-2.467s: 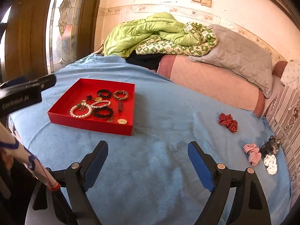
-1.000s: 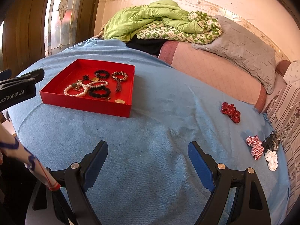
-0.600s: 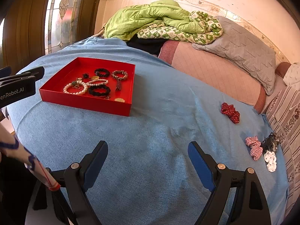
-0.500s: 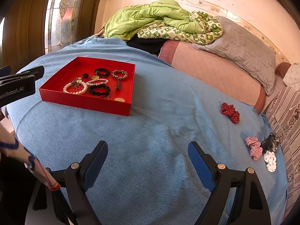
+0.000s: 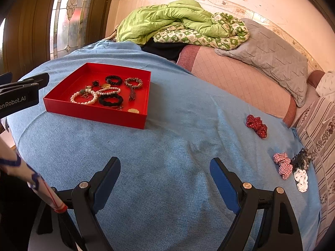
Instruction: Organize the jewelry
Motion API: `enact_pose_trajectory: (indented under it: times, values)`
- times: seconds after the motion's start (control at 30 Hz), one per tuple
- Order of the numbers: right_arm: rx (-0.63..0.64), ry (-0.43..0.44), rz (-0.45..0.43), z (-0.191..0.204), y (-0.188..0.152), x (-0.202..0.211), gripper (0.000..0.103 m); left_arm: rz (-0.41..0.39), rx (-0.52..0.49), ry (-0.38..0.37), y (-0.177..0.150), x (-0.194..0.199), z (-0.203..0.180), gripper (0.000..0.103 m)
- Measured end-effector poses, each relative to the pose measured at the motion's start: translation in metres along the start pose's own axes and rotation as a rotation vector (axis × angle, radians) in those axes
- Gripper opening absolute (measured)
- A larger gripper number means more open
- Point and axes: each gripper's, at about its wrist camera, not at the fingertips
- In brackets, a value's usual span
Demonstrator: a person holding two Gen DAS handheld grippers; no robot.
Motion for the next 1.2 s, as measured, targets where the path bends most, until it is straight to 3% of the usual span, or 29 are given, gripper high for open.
enact_pose_trajectory:
  times: [1.03, 1.13, 1.2]
  values:
    - [-0.007, 0.006, 0.012, -0.011, -0.003, -0.004, 0.090, 0.008, -0.009, 0.001, -0.003, -0.001, 0.001, 0.103]
    - [-0.046, 0.017, 0.017, -0.020, -0.002, -0.004, 0.090, 0.007, -0.028, 0.038, -0.007, 0.001, -0.003, 0.103]
    - [-0.082, 0.016, 0.021, -0.029, -0.002, -0.003, 0.090, 0.018, -0.051, 0.011, -0.010, 0.002, -0.007, 0.103]
Point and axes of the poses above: each gripper's, at about its wrist camera, not at the fingertips, and x roughly against the way its jaws point, z to its left, y to its top, and after that the axes turned 7 degrees about z, right-handed
